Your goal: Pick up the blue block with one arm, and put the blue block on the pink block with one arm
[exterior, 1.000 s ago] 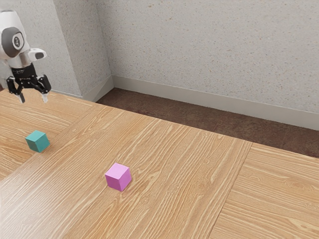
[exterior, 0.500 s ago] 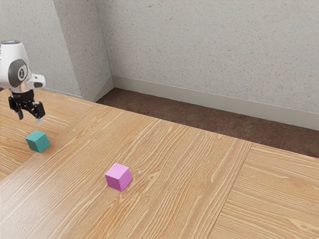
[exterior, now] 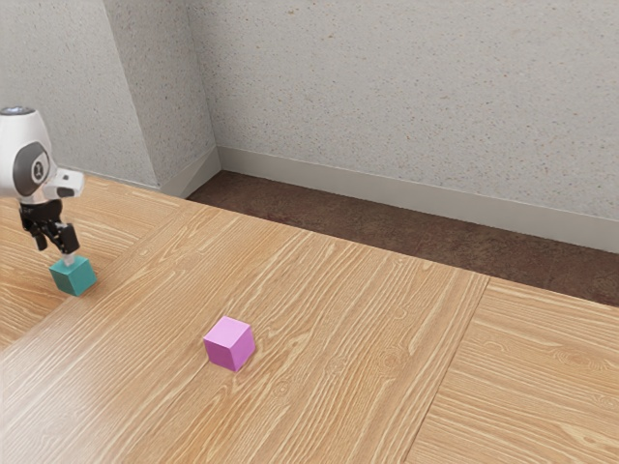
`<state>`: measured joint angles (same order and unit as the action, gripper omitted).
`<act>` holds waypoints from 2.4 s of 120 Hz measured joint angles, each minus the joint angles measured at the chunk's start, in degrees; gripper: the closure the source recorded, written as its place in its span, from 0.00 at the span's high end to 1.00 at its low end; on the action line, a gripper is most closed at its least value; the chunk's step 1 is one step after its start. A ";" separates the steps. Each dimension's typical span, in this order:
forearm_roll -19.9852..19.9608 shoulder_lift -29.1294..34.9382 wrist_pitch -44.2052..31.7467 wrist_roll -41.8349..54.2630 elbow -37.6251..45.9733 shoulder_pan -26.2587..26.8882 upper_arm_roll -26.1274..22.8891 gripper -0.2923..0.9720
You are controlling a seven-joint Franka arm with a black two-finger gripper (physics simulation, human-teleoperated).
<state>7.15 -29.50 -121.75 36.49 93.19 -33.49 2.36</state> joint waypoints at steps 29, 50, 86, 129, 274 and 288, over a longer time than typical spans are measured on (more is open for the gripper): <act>-2.13 -1.20 -2.39 3.31 -0.02 -1.73 -0.94 0.77; -3.52 -1.47 -3.75 5.02 0.20 -2.07 -1.84 0.77; -3.99 -2.04 -4.50 7.08 0.54 -2.14 -1.83 0.77; -4.08 -3.57 -4.73 8.54 0.21 -2.29 -1.83 0.77; -6.45 -5.68 -5.59 8.09 -0.36 -2.11 -1.75 0.60; -6.42 -5.62 -5.61 7.98 -0.45 -2.15 -1.75 0.58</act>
<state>0.72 -35.12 -127.36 44.47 92.74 -35.64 0.62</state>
